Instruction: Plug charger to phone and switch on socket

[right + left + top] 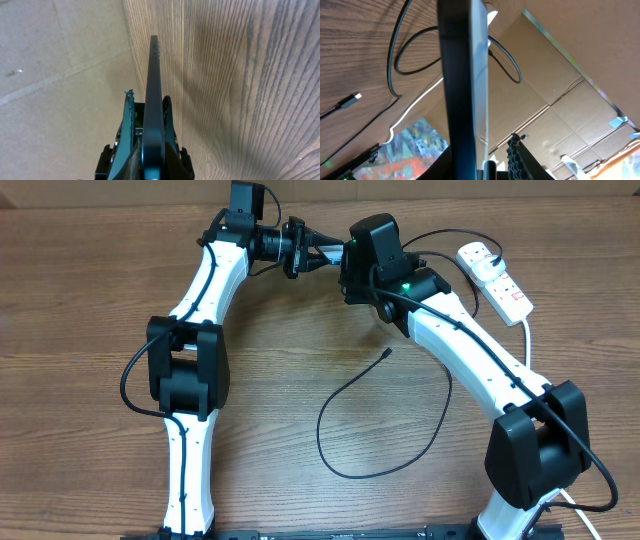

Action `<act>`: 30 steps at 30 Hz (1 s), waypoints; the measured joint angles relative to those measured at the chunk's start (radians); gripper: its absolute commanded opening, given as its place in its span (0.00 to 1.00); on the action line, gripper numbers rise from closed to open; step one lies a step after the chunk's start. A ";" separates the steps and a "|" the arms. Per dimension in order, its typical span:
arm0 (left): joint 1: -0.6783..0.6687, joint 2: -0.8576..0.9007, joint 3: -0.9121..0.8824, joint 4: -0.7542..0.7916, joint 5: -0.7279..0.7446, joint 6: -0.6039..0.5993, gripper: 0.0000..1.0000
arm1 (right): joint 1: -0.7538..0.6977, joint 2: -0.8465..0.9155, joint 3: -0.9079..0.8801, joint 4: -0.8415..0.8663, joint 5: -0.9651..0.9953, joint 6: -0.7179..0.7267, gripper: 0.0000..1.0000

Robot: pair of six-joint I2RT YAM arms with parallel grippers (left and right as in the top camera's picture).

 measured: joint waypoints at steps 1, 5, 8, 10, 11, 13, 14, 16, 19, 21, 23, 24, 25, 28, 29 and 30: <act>0.000 0.000 0.000 0.000 0.000 -0.002 0.25 | 0.000 0.000 0.000 0.001 -0.002 0.006 0.08; 0.000 0.000 0.000 0.000 -0.001 -0.004 0.24 | 0.000 0.000 0.000 0.006 -0.003 0.016 0.08; 0.000 0.000 0.000 0.000 -0.004 -0.006 0.24 | 0.000 0.000 0.000 0.006 -0.003 0.021 0.08; 0.000 0.000 0.000 0.000 -0.007 -0.006 0.23 | 0.000 0.000 0.000 0.007 -0.003 0.023 0.07; 0.000 0.000 0.000 0.000 -0.007 -0.006 0.22 | 0.000 0.000 0.000 0.010 -0.002 0.024 0.07; 0.000 0.000 0.000 0.000 -0.008 -0.007 0.21 | 0.000 0.000 0.000 0.020 -0.002 0.027 0.07; 0.000 0.000 0.000 0.000 -0.008 -0.008 0.21 | 0.000 0.000 0.000 0.024 -0.003 0.027 0.07; 0.000 0.000 0.000 0.000 -0.008 -0.010 0.22 | 0.000 0.000 0.000 0.030 -0.003 0.028 0.07; 0.000 0.000 0.000 0.000 -0.009 -0.010 0.21 | 0.000 0.000 0.000 0.028 -0.003 0.029 0.07; 0.000 0.000 0.000 0.000 -0.011 -0.010 0.21 | 0.000 0.000 0.000 0.029 -0.006 0.029 0.07; 0.000 0.000 0.000 0.000 -0.011 -0.011 0.18 | 0.000 0.000 0.000 0.029 -0.013 0.030 0.07; 0.000 0.000 0.000 0.000 -0.011 -0.011 0.18 | 0.000 0.000 0.000 0.028 -0.016 0.030 0.07; 0.000 0.000 0.000 0.000 -0.011 -0.011 0.17 | 0.000 0.000 0.000 0.029 -0.018 0.030 0.07; 0.000 0.000 0.000 0.000 -0.011 -0.013 0.17 | 0.000 0.000 0.000 0.029 -0.021 0.030 0.07; 0.000 0.000 0.000 0.000 -0.011 -0.013 0.18 | 0.000 0.000 0.000 0.028 -0.021 0.030 0.07; 0.000 0.000 0.000 0.000 -0.011 -0.014 0.18 | 0.000 0.000 0.000 0.029 -0.021 0.030 0.07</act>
